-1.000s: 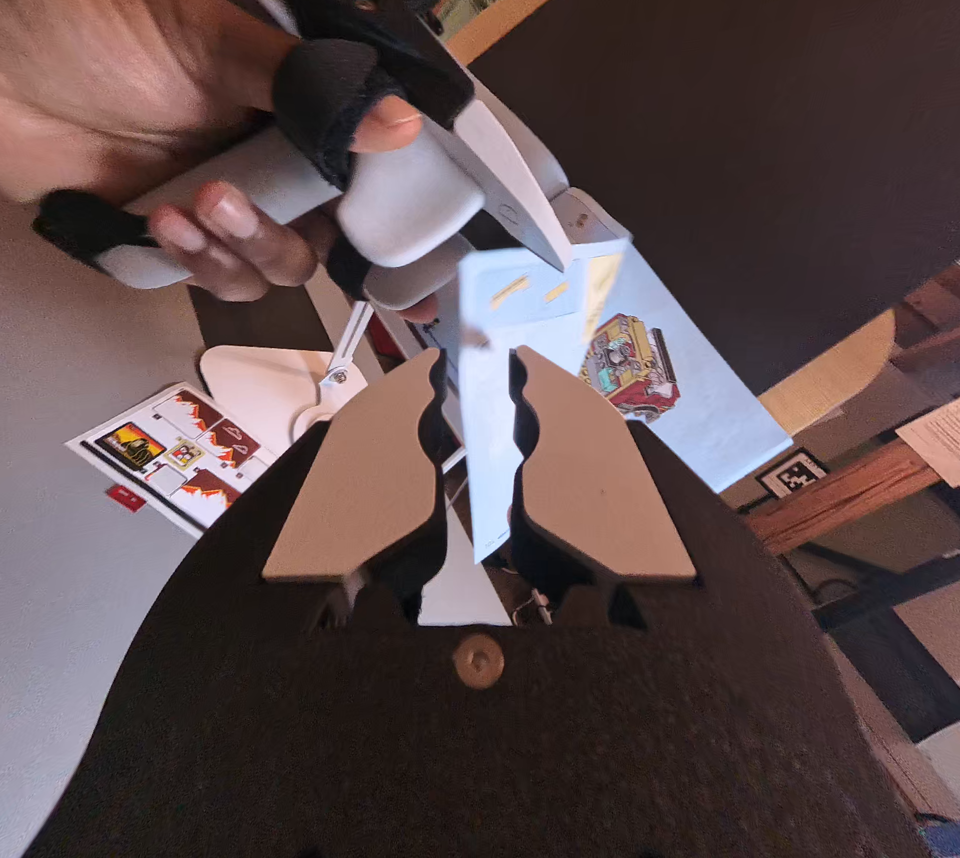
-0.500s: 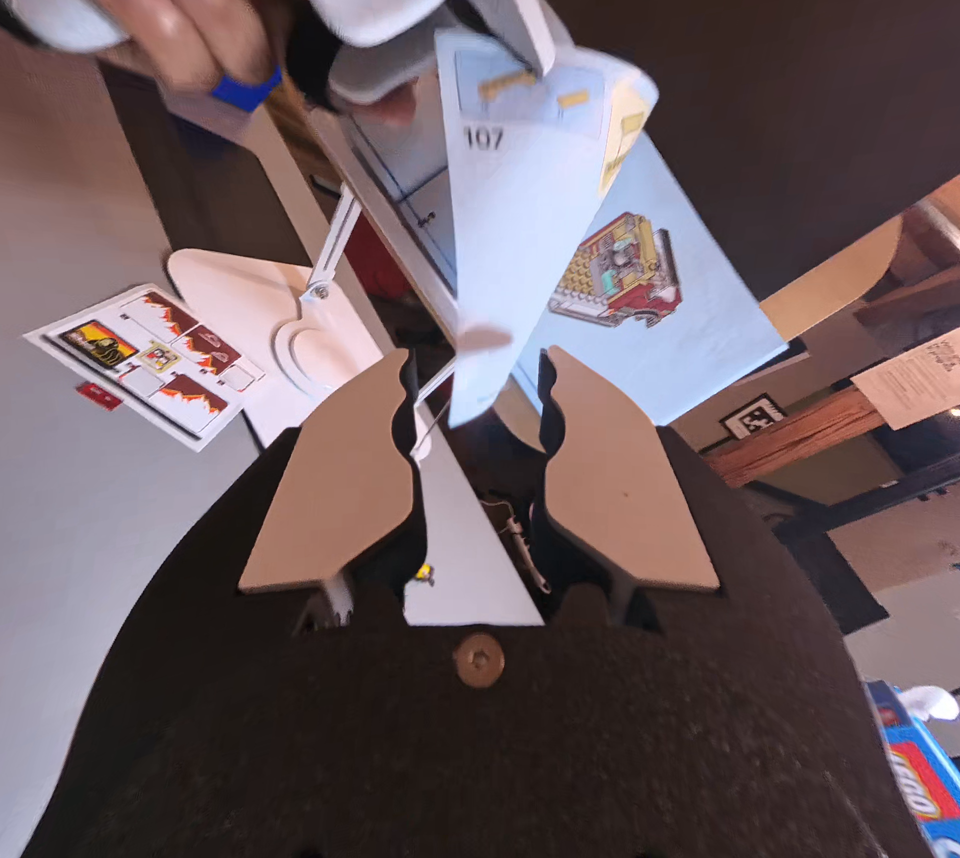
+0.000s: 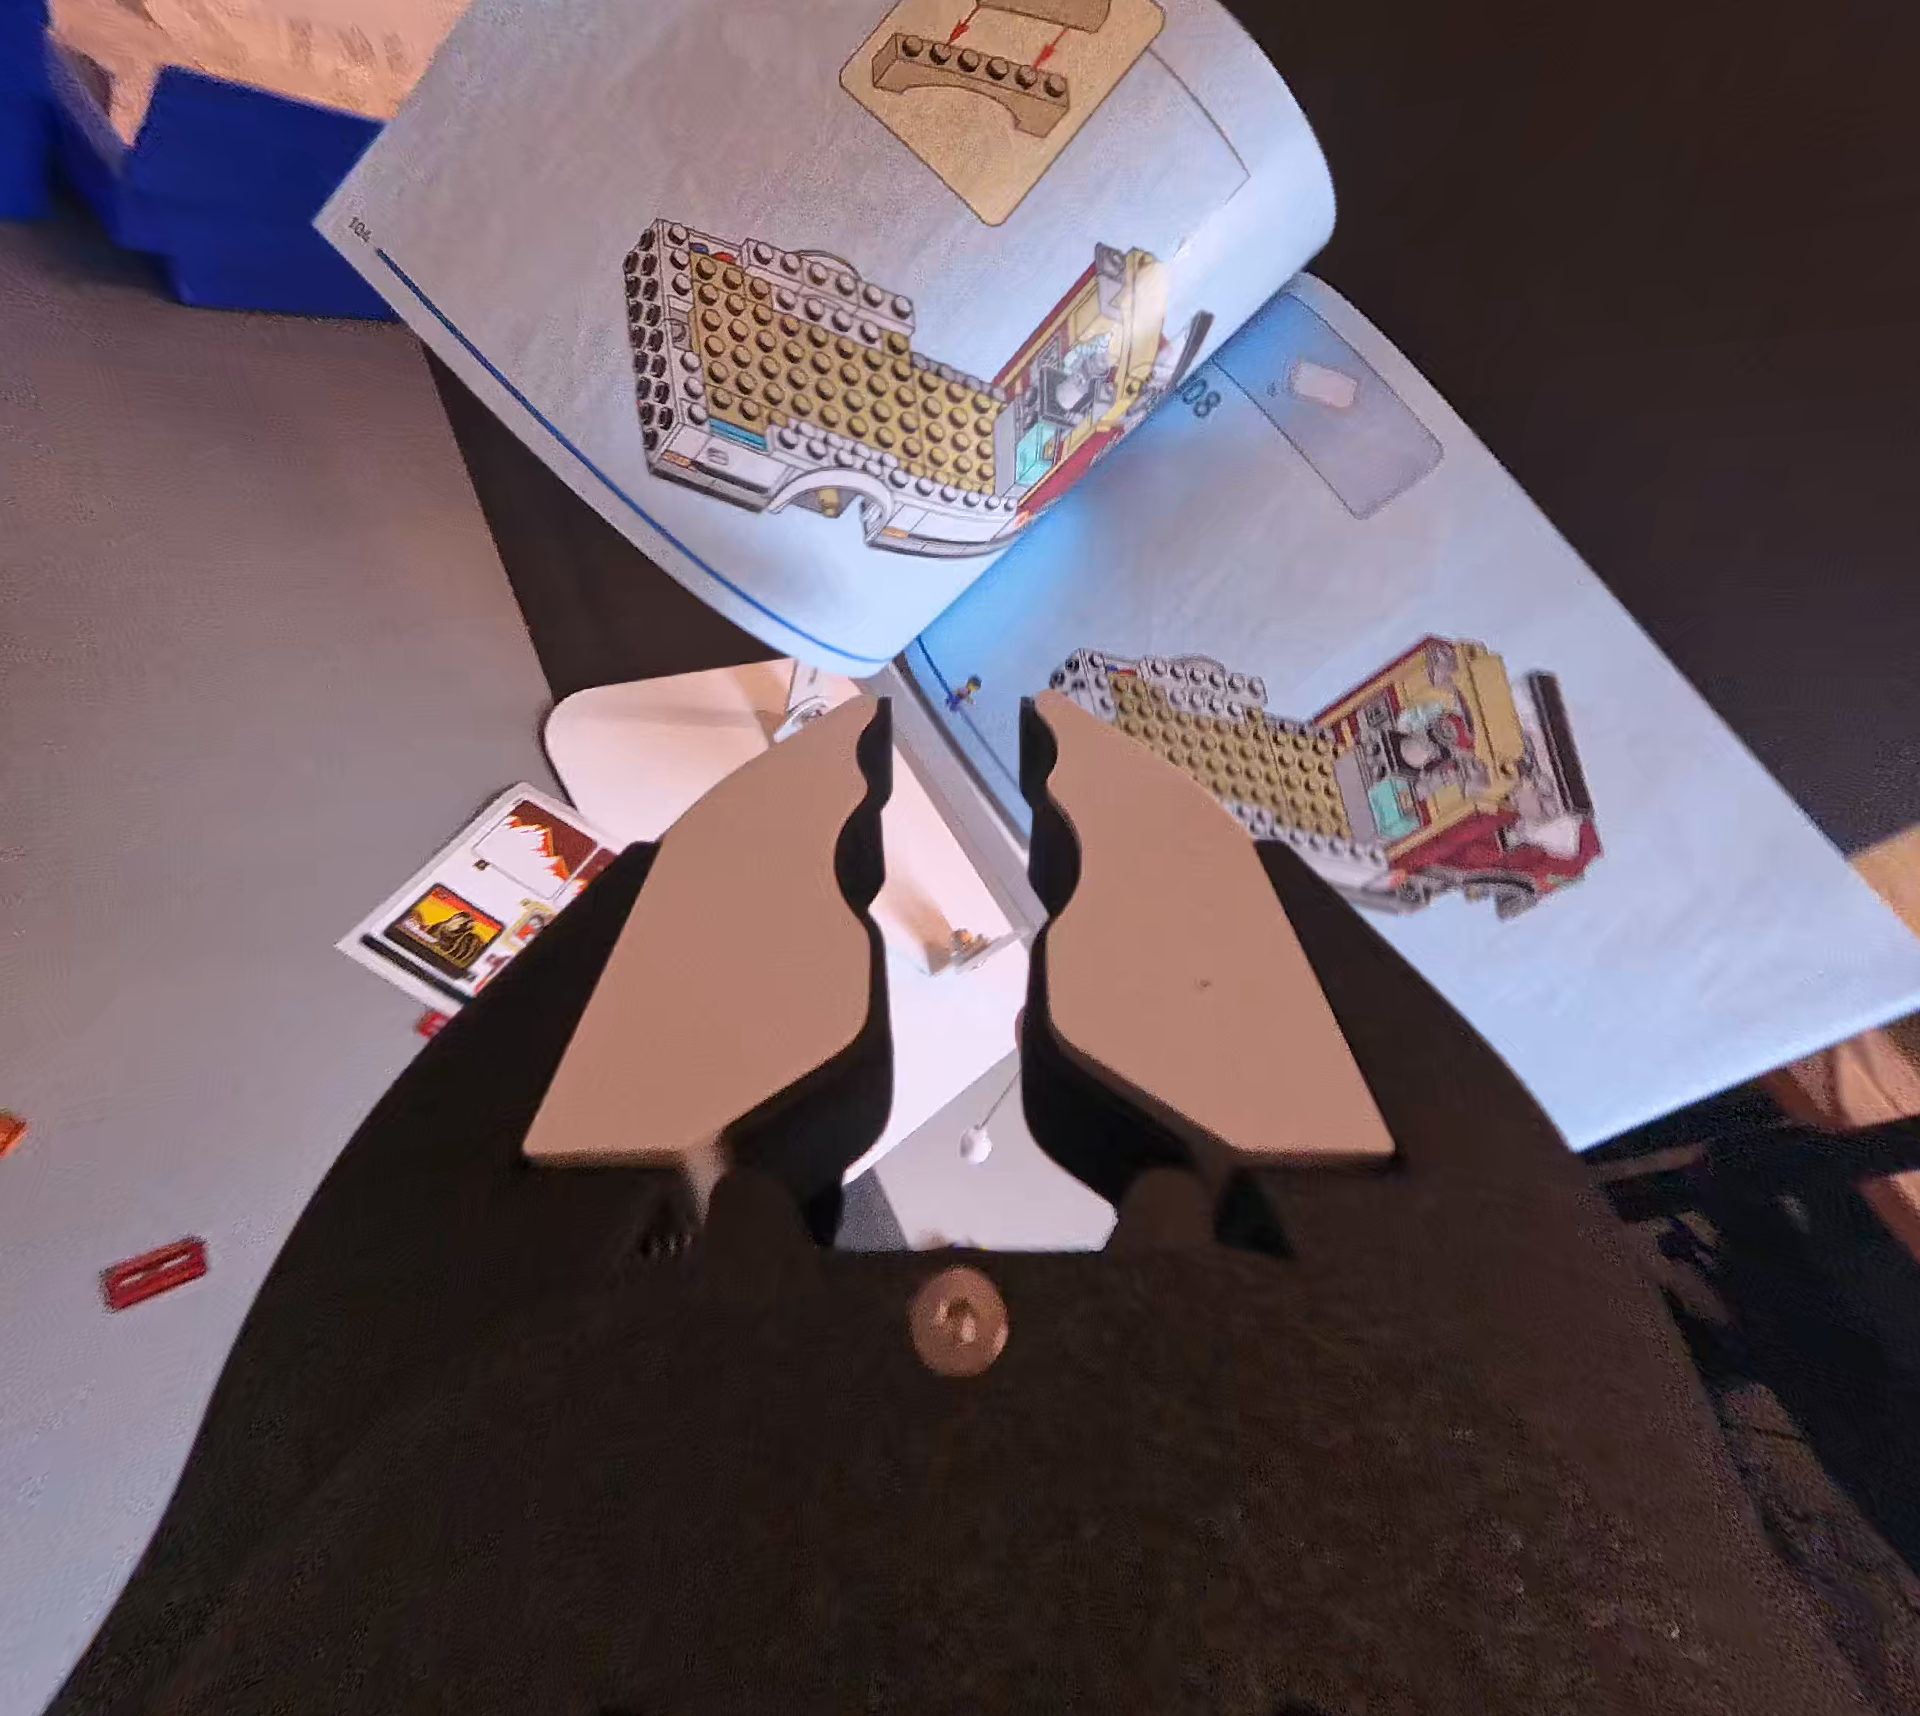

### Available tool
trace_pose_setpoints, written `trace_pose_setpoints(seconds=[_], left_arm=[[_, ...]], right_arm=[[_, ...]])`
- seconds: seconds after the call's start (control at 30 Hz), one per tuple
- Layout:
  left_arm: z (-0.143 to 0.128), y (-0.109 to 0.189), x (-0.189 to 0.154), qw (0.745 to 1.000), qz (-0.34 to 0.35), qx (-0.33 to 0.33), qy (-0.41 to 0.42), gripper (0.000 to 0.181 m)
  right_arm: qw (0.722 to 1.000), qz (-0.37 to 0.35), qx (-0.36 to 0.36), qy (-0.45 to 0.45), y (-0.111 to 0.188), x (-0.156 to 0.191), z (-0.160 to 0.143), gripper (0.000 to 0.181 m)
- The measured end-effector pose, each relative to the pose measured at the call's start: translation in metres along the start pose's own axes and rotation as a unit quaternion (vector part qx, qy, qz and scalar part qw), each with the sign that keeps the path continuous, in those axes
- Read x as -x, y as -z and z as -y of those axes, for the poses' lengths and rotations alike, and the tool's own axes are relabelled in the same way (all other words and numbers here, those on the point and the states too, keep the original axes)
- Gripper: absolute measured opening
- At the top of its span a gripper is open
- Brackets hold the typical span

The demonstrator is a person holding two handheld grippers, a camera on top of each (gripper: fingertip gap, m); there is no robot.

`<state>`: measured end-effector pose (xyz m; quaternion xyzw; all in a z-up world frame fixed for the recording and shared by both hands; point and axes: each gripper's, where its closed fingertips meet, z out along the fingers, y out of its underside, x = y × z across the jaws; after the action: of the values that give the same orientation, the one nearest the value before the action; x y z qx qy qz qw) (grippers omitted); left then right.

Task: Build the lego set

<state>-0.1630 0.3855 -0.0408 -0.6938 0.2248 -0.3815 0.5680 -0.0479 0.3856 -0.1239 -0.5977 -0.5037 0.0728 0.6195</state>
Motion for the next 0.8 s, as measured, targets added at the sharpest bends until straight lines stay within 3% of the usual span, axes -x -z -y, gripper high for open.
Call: trace_pose_setpoints(seconds=[0.17,0.3,0.57,0.7,0.8], left_arm=[[-0.002,0.020,0.055,0.991,0.108,0.035,-0.064,0.000],[0.001,0.028,0.083,0.983,0.155,0.038,-0.086,0.000],[0.025,0.038,0.081,0.984,0.158,-0.026,-0.081,0.006],[0.043,0.071,0.080,0.974,0.184,-0.126,-0.048,0.019],[0.018,0.100,0.112,0.955,0.252,-0.151,0.036,0.020]], right_arm=[[0.998,-0.005,0.040,0.054,-0.042,0.005,0.018,0.019],[0.994,-0.008,0.077,0.075,-0.071,0.009,0.021,0.018],[0.990,-0.030,0.090,0.105,-0.093,0.020,0.025,0.018],[0.989,-0.032,0.095,0.111,-0.104,0.023,0.030,0.016],[0.987,-0.035,0.094,0.126,-0.113,0.027,0.039,0.015]])
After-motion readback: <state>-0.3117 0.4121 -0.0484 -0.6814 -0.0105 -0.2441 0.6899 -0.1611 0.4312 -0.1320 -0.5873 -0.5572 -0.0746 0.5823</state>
